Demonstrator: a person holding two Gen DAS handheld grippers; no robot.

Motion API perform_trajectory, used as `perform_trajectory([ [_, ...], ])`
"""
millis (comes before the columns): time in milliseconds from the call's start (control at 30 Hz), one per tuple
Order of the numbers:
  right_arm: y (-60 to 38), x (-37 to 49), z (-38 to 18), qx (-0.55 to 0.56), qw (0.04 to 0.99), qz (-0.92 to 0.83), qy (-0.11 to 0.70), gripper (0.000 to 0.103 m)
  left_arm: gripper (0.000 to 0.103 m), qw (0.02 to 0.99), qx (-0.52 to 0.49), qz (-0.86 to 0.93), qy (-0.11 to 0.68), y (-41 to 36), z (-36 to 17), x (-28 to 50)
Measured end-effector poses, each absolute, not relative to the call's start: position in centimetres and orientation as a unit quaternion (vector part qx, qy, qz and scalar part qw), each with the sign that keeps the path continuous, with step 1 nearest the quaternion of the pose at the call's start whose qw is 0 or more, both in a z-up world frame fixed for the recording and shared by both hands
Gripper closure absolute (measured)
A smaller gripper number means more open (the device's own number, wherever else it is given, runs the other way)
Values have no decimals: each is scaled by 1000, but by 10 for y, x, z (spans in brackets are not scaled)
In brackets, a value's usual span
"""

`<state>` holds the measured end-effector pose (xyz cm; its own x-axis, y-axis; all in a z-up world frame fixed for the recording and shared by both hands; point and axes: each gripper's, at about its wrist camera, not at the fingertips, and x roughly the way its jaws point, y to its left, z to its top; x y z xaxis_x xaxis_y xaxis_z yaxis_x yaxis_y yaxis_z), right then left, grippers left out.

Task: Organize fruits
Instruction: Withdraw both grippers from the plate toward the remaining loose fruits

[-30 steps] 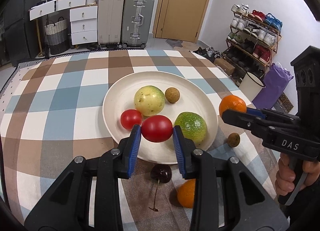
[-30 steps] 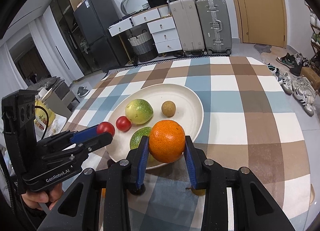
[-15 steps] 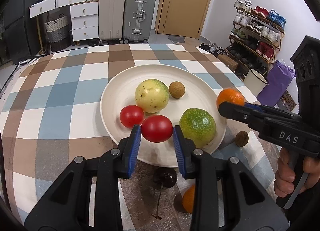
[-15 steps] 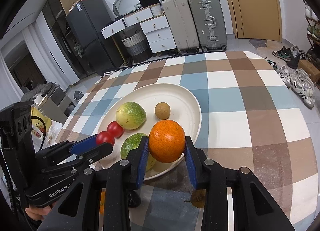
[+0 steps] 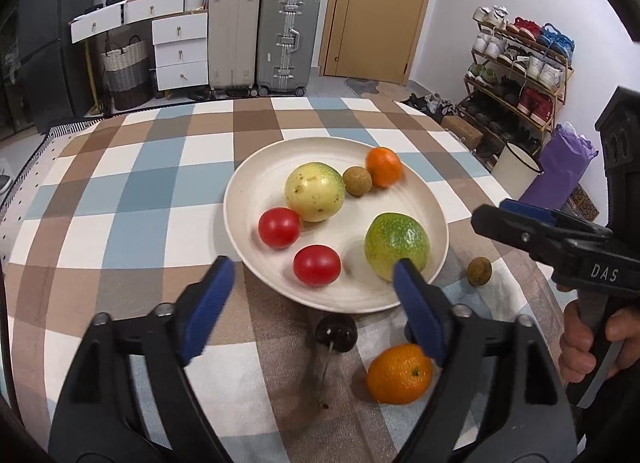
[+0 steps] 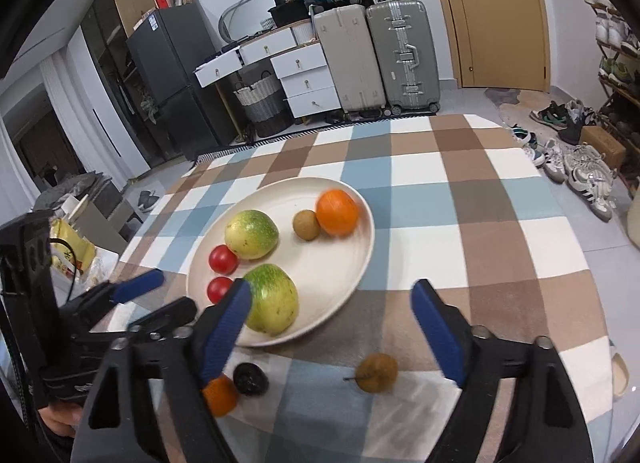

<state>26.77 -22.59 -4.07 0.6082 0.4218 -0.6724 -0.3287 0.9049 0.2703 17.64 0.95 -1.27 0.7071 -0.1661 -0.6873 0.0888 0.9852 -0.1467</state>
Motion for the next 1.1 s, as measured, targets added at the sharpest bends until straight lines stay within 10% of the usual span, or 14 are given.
perform_trajectory([
  [167, -233, 258, -38, 58, 897, 204, 388, 0, 1, 923, -73, -59, 373, 20, -6, 162],
  [1100, -245, 206, -50, 2, 894, 192, 405, 0, 1, 916, -54, -60, 394, 0, -6, 104],
])
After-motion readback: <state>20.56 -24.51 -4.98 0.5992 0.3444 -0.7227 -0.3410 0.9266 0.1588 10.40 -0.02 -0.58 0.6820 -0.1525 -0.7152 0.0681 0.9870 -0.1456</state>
